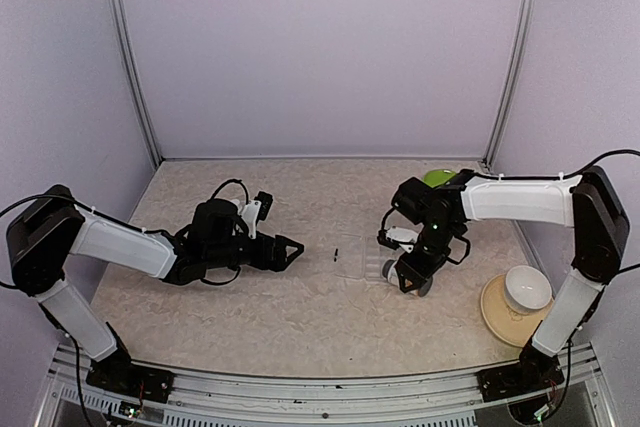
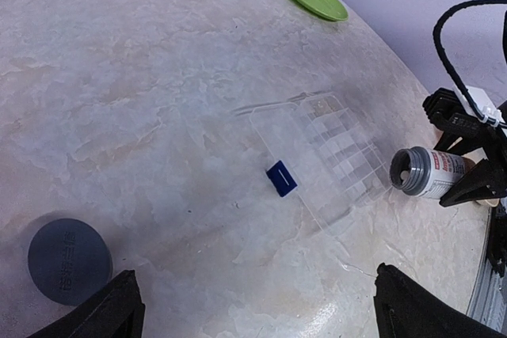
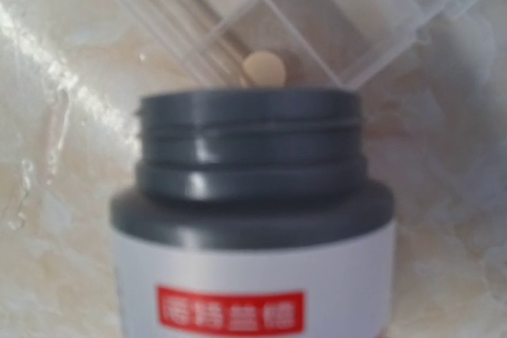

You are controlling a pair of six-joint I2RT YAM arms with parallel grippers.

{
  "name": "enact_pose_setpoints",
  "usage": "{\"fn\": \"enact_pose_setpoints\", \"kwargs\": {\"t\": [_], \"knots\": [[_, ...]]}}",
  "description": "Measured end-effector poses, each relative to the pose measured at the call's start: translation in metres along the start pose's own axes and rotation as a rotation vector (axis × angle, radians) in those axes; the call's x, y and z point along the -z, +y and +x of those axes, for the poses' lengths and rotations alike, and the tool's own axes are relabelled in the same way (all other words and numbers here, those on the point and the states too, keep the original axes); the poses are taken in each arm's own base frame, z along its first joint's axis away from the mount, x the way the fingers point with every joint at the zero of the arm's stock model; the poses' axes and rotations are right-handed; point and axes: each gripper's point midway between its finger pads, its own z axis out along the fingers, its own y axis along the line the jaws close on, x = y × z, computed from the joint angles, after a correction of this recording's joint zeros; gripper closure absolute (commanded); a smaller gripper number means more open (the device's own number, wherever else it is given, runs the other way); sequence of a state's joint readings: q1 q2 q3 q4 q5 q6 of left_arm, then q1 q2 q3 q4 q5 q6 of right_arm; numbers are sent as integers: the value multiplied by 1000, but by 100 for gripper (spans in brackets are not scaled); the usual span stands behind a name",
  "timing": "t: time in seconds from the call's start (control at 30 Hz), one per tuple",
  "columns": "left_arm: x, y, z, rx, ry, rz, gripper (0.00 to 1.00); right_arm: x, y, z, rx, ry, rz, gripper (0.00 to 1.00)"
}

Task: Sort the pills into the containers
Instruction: Pour the pill into the compartment of the pill container.

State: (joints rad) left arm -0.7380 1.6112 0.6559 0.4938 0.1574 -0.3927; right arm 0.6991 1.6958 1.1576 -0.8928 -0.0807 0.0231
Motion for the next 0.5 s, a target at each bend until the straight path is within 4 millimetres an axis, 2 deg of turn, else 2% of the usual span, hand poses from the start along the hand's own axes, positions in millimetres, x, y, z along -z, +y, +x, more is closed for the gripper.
{"fn": "enact_pose_setpoints", "kwargs": {"t": [0.5], "knots": [[0, 0, 0, 0, 0, 0, 1, 3, -3, 2, -5, 54, 15, 84]]}}
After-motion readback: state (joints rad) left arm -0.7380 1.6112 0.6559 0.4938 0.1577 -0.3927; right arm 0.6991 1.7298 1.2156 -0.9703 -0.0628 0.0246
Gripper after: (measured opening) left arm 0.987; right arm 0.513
